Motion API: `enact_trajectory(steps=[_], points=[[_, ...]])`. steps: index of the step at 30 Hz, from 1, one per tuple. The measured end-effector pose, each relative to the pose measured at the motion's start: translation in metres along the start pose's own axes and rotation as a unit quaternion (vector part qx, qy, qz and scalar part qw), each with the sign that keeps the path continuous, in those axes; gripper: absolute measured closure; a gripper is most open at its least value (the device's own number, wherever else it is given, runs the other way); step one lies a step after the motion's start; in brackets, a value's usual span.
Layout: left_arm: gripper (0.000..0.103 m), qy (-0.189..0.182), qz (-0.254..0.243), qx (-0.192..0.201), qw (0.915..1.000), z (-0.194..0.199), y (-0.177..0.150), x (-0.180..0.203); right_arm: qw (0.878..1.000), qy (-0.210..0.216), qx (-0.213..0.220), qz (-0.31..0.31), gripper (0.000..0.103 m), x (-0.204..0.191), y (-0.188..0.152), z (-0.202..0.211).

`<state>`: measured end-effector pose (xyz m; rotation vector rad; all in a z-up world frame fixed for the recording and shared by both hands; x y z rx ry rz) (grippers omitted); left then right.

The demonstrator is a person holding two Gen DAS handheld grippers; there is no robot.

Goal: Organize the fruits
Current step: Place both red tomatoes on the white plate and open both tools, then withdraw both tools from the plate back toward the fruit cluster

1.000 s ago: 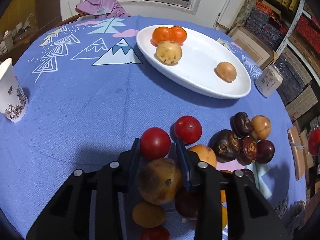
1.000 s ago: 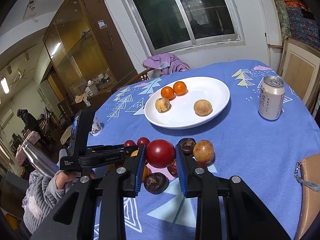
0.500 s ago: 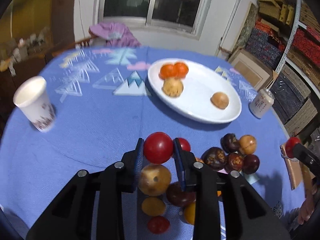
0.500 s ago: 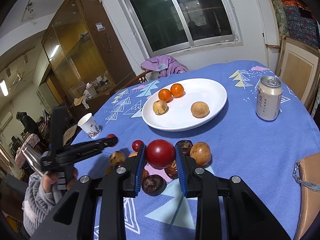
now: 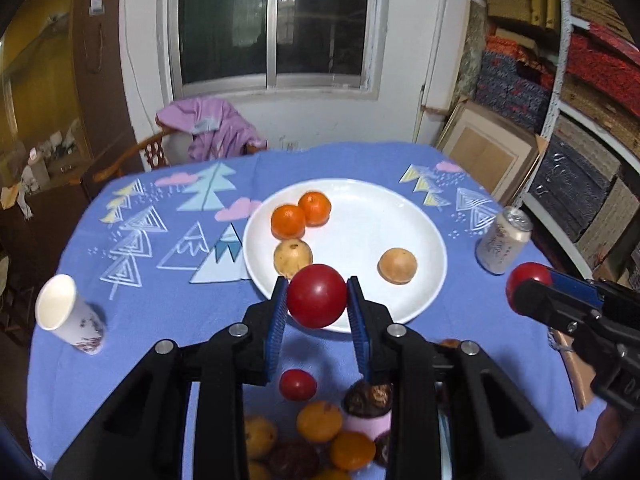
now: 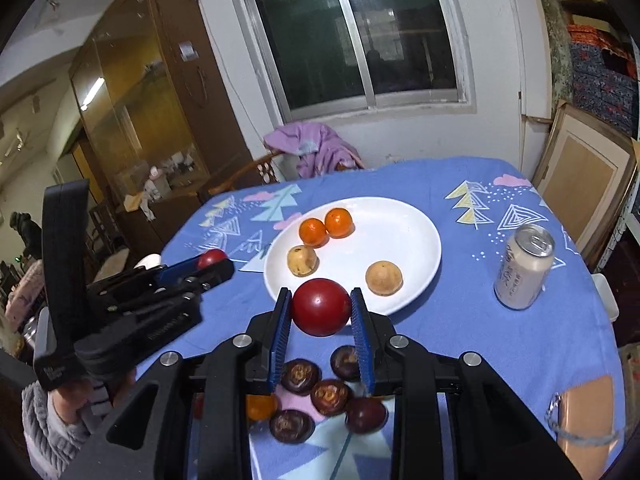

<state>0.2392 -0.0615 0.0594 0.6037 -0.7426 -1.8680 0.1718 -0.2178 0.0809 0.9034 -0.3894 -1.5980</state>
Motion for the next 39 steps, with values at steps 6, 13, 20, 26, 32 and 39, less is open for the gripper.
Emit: enact_trajectory(steps=[6, 13, 20, 26, 32, 39], points=[[0.074, 0.021, 0.012, -0.067, 0.9975, -0.078, -0.009, -0.009, 0.996, -0.066, -0.057, -0.003, 0.073, 0.006, -0.002, -0.089], [0.05, 0.031, 0.01, -0.075, 0.9967, -0.108, -0.01, -0.016, 0.992, -0.09, -0.083, -0.01, 0.072, 0.017, -0.009, -0.134], [0.033, 0.038, 0.033, -0.057, 0.9971, -0.09, -0.014, -0.029, 0.995, -0.087, -0.054, -0.015, 0.066, 0.018, -0.006, -0.114], [0.014, 0.029, 0.098, -0.012, 0.9947, -0.023, -0.045, -0.06, 0.998, -0.046, 0.031, -0.026, 0.033, 0.015, -0.016, -0.027], [0.008, 0.061, 0.131, 0.012, 0.9894, 0.037, -0.121, -0.081, 0.989, -0.058, 0.134, 0.01, 0.009, 0.031, -0.084, 0.047], [0.008, 0.061, 0.127, -0.021, 0.9898, 0.035, -0.18, -0.082, 0.991, -0.094, 0.096, 0.031, 0.008, 0.053, -0.108, 0.031]])
Point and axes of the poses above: each gripper's, at about its wrist camera, not at the fingertips, and z roughly against the way its jaws point, x to its right, y to its top, the point moved 2 cm from there along -z, roughly the way its jaws point, and after that the axes turned 10 degrees about -z, right-handed, at the moved point
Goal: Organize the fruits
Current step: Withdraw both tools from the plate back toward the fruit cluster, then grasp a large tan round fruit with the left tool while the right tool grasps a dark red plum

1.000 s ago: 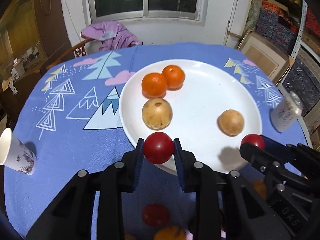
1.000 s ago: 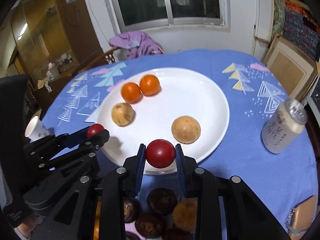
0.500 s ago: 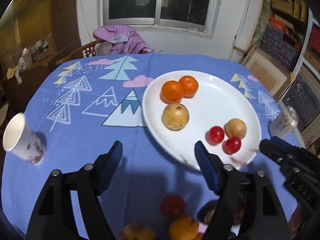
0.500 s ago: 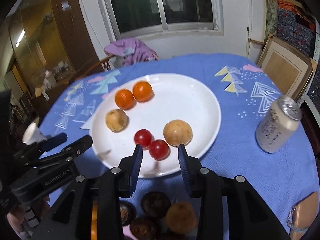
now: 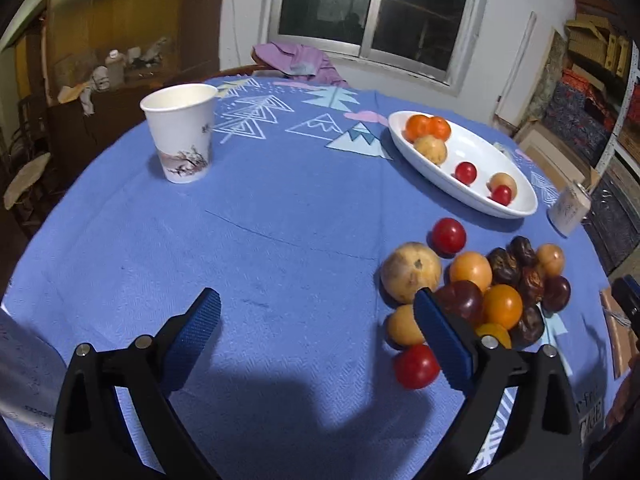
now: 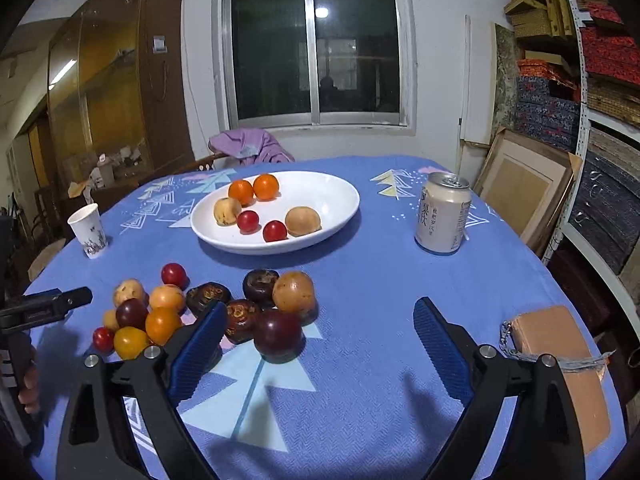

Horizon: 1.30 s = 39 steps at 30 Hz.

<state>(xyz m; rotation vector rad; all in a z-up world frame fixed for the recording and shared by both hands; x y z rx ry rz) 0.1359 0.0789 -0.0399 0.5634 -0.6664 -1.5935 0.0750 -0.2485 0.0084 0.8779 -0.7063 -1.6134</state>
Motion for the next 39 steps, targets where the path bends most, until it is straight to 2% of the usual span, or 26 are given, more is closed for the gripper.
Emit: enact_trajectory(steps=[3, 7, 12, 15, 18, 21, 23, 26, 27, 28, 30, 31, 32, 33, 36, 39], points=[[0.008, 0.02, -0.009, 0.01, 0.9997, -0.005, 0.008, 0.001, 0.999, 0.003, -0.024, -0.025, 0.008, 0.009, 0.002, -0.008], [0.008, 0.004, -0.002, 0.003, 1.0, -0.019, 0.025, 0.006, 0.993, 0.03, -0.059, -0.1, 0.008, 0.027, 0.004, -0.019], [0.008, 0.014, -0.053, -0.019, 0.9983, -0.034, 0.026, 0.032, 0.982, 0.065, -0.092, -0.155, 0.008, 0.036, 0.001, -0.027], [0.008, 0.002, -0.07, -0.03, 0.9971, -0.038, 0.027, 0.042, 0.98, 0.065, -0.101, -0.161, 0.008, 0.035, -0.002, -0.031], [0.004, 0.029, -0.081, -0.027, 0.9959, -0.039, 0.026, 0.042, 0.981, 0.062, -0.102, -0.156, 0.008, 0.033, -0.002, -0.031], [0.004, 0.012, -0.075, -0.031, 0.9966, -0.04, 0.025, 0.035, 0.981, 0.061, -0.102, -0.155, 0.007, 0.033, -0.004, -0.031], [0.004, 0.03, -0.082, -0.017, 0.996, -0.035, 0.028, 0.029, 0.981, 0.057, -0.102, -0.155, 0.007, 0.034, -0.004, -0.031], [0.004, 0.107, -0.083, 0.018, 0.9906, -0.024, 0.034, 0.014, 0.981, 0.061, -0.099, -0.158, 0.007, 0.036, -0.003, -0.028], [0.004, 0.117, -0.073, 0.017, 0.9903, -0.025, 0.034, 0.007, 0.98, 0.063, -0.097, -0.159, 0.007, 0.036, -0.002, -0.027], [0.004, 0.098, -0.05, 0.011, 0.9938, -0.026, 0.034, -0.001, 0.981, 0.064, -0.096, -0.158, 0.007, 0.036, -0.002, -0.027], [0.004, 0.021, 0.001, -0.009, 0.9997, -0.029, 0.033, -0.013, 0.981, 0.063, -0.094, -0.156, 0.007, 0.035, -0.001, -0.026], [0.004, -0.021, 0.026, -0.015, 0.9993, -0.03, 0.032, -0.015, 0.981, 0.064, -0.093, -0.155, 0.007, 0.036, -0.001, -0.026], [0.004, -0.039, 0.034, -0.018, 0.9985, -0.03, 0.032, -0.015, 0.981, 0.064, -0.093, -0.155, 0.007, 0.035, -0.001, -0.026], [0.004, -0.04, 0.031, -0.018, 0.9986, -0.03, 0.031, -0.013, 0.981, 0.063, -0.094, -0.156, 0.007, 0.036, -0.001, -0.026], [0.004, -0.009, -0.009, -0.021, 0.9997, -0.035, 0.028, -0.001, 0.981, 0.065, -0.094, -0.155, 0.007, 0.037, -0.001, -0.024], [0.004, -0.024, -0.024, -0.024, 0.9991, -0.039, 0.027, 0.01, 0.982, 0.067, -0.093, -0.153, 0.007, 0.036, -0.001, -0.023]])
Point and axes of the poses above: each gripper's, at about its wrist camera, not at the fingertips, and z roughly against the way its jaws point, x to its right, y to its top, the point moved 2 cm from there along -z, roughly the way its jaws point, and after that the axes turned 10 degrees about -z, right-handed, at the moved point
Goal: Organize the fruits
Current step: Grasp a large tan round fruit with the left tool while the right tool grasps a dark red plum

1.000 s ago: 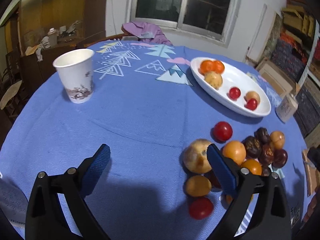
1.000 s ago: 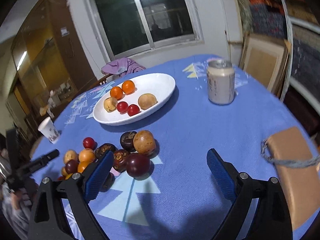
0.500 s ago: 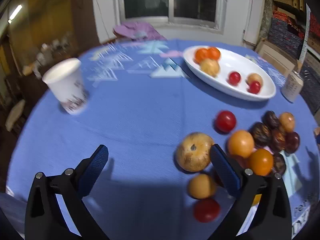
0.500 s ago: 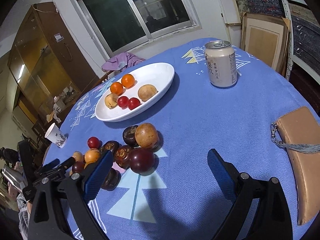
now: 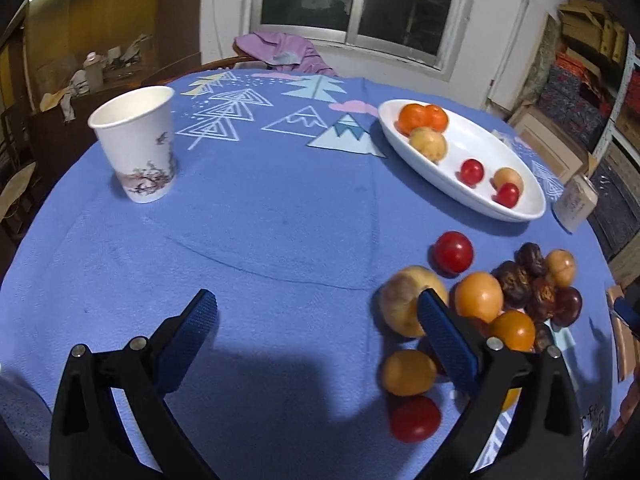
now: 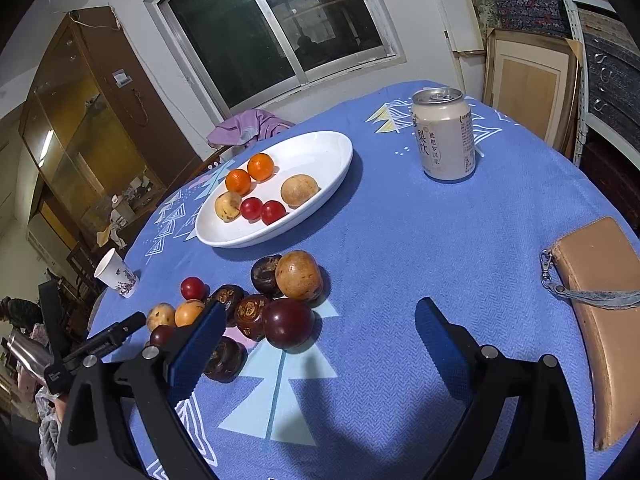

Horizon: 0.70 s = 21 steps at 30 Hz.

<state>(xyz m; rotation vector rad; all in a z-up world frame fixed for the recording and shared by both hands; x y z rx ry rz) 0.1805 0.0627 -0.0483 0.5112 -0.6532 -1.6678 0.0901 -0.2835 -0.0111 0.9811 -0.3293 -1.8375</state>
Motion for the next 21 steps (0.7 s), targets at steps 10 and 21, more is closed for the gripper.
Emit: enact_trajectory(steps=[10, 21], points=[[0.004, -0.042, -0.008, -0.047, 0.998, -0.011, 0.006, 0.017, 1.0, -0.01, -0.005, 0.003, 0.007, 0.0, 0.0, -0.006], [0.004, -0.026, -0.004, -0.056, 0.9981, -0.023, 0.006, 0.016, 1.0, -0.016, -0.006, 0.01, 0.007, -0.003, -0.002, -0.008]])
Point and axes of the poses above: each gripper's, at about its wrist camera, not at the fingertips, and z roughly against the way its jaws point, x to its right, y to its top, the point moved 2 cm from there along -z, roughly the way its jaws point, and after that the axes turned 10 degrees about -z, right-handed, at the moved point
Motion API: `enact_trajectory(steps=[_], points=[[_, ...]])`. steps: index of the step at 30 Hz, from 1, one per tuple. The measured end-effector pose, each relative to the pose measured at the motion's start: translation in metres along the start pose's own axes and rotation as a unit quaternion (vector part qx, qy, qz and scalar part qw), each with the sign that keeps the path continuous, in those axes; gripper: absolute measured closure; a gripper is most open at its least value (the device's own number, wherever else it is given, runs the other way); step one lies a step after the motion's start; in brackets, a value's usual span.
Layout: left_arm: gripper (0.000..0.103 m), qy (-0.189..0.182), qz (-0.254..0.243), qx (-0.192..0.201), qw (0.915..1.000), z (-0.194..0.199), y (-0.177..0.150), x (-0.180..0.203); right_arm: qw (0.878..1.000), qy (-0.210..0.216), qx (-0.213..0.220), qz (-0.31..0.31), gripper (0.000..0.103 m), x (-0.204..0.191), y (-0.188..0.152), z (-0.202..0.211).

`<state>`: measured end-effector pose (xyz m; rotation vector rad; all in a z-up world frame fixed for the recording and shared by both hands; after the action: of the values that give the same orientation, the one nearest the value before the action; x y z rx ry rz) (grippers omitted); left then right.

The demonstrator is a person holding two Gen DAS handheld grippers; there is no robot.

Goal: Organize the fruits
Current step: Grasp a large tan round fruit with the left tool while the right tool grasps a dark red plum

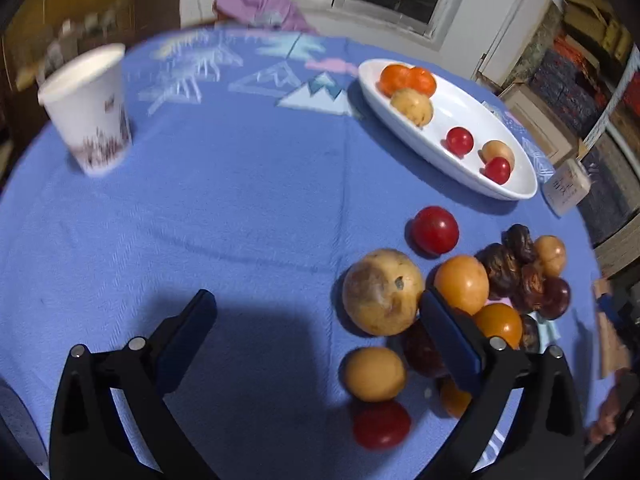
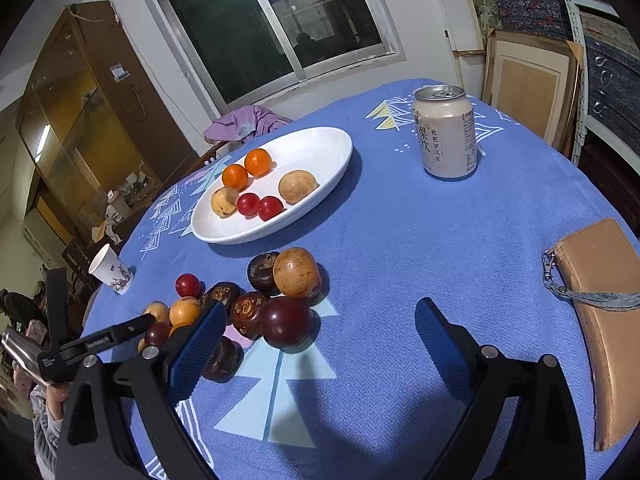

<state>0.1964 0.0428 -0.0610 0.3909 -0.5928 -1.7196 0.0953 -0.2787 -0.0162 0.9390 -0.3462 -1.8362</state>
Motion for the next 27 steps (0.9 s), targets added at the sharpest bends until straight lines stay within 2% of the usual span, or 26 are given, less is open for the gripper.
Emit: enact_trajectory(steps=[2, 4, 6, 7, 8, 9, 13, 20, 21, 22, 27], points=[[0.004, 0.01, -0.006, 0.002, 0.9999, -0.001, 0.005, 0.004, 1.0, -0.002, 0.0, 0.004, 0.007, -0.001, -0.001, -0.001], [0.004, -0.003, 0.016, -0.009, 0.9998, -0.01, 0.006, 0.0, 1.0, -0.002, 0.001, 0.006, 0.007, -0.002, -0.002, -0.002], [0.004, 0.002, 0.007, -0.007, 1.0, -0.01, 0.008, 0.003, 1.0, -0.001, 0.005, 0.01, 0.007, -0.004, -0.002, -0.002], [0.006, -0.009, 0.008, -0.008, 0.9999, -0.009, 0.008, 0.003, 1.0, -0.001, 0.009, 0.014, 0.007, -0.005, -0.002, 0.0], [0.009, -0.017, 0.01, -0.01, 0.9998, -0.008, 0.008, 0.003, 1.0, -0.001, 0.013, 0.019, 0.007, -0.005, -0.002, 0.001], [0.018, -0.023, 0.007, -0.011, 0.9997, -0.007, 0.007, 0.004, 1.0, -0.001, 0.017, 0.025, 0.007, -0.006, -0.002, 0.002], [0.036, -0.045, 0.0, -0.013, 0.9989, -0.002, 0.005, 0.007, 1.0, 0.002, 0.014, 0.026, 0.008, -0.007, -0.002, 0.002], [0.046, -0.057, -0.001, -0.011, 0.9983, 0.002, 0.002, 0.01, 1.0, 0.001, 0.009, 0.019, 0.008, -0.003, -0.001, -0.001], [0.056, -0.062, -0.003, -0.008, 0.9981, 0.004, 0.002, 0.011, 1.0, 0.0, 0.008, 0.02, 0.009, -0.003, -0.002, -0.001], [0.06, -0.066, -0.006, -0.005, 0.9978, 0.006, 0.001, 0.014, 1.0, 0.0, 0.006, 0.022, 0.012, -0.003, -0.002, -0.002], [0.06, -0.026, -0.031, 0.011, 0.9991, 0.015, -0.004, 0.022, 0.999, 0.006, -0.024, 0.033, 0.027, -0.007, -0.008, -0.014]])
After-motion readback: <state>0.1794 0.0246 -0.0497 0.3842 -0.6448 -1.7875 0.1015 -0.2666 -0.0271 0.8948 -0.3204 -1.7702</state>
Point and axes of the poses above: each gripper's, at about its wrist camera, not at the fingertips, and z roughly against the way its jaws point, x to its right, y to its top, the point moved 2 cm from there along -z, roughly the way its jaws point, and after that the axes turned 10 degrees about -z, right-handed, at the moved point
